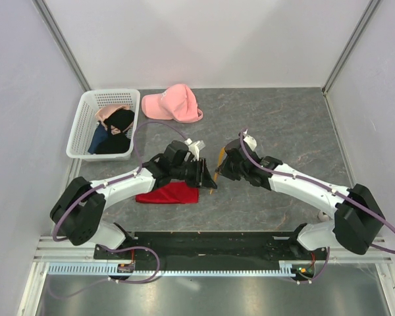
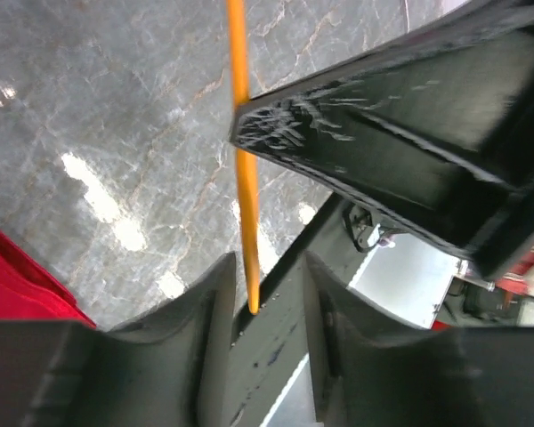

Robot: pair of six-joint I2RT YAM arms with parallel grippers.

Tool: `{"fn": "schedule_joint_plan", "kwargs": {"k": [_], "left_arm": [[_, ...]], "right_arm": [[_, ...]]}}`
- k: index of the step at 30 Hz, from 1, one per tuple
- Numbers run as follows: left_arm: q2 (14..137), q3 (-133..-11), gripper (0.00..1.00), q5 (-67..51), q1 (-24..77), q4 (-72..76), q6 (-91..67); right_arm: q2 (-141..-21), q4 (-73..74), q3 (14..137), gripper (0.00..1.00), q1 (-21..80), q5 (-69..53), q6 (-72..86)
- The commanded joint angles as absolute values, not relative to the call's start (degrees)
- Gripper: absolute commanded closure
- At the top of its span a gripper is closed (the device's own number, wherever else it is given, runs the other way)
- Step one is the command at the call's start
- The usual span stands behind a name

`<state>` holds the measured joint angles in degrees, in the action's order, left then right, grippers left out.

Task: Fold the napkin into a case and place the utensils inside
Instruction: Pass from the right arm to the left, then pass from the left arm to the right

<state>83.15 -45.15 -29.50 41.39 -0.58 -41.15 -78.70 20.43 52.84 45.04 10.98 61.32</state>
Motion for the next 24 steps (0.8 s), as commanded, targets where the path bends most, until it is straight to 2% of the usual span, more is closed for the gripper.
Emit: {"fn": "schedule_joint_plan", "kwargs": {"k": [1,3,5,9,10,12,13,15,16,18,19,24], "left_arm": [[83.8,-43.7,0.69,-31.8,41.7,1.7,-43.8],[83.8,-44.1,0.76,-31.1,41.4,0.4,-43.3],[83.5,-44.3,0.77,-31.6,41.3,0.4,-42.7],[81.8,-44.7,0.91,-31.5,41.2,-2.8,-41.7],[80.6,-45.1,0.92,-31.5,41.1,-3.9,-40.7],[79.2,-45.1,0.98,-32.2,40.8,-6.7,-39.6],[77.5,-45.0,0.98,-32.5,40.7,-7.5,-38.7],[76.2,-44.9,0.98,-35.0,40.6,-11.2,-37.4],[75.1,-44.8,0.98,-35.9,40.7,-12.4,-36.3],[73.6,-44.2,0.98,-38.0,40.4,-15.8,-35.7],[72.9,-43.8,0.98,-39.0,40.4,-16.6,-35.5],[69.2,-42.9,0.98,-45.3,40.3,-22.0,-34.3]], "right_arm": [[-75.9,17.1,52.0,1.00,44.5,7.1,63.2],[-74.5,17.0,51.4,1.00,44.6,6.5,63.8],[-73.4,16.5,51.2,1.00,44.6,6.2,64.3],[-73.5,16.3,51.4,1.00,44.5,3.3,63.1],[-73.5,16.3,51.6,0.95,44.4,1.8,59.5],[-73.4,16.1,52.6,0.64,44.0,0.1,52.7],[-73.2,17.4,53.3,0.46,43.9,0.1,44.4],[-72.1,18.9,54.8,0.36,43.9,-2.7,34.6],[-71.5,20.9,55.2,0.19,44.0,-3.2,25.3],[-69.5,22.9,55.8,0.12,44.1,-2.3,17.1],[-69.0,24.2,55.7,0.04,44.3,-1.6,13.8],[-65.3,24.4,52.8,0.02,49.0,10.0,-6.5]]}}
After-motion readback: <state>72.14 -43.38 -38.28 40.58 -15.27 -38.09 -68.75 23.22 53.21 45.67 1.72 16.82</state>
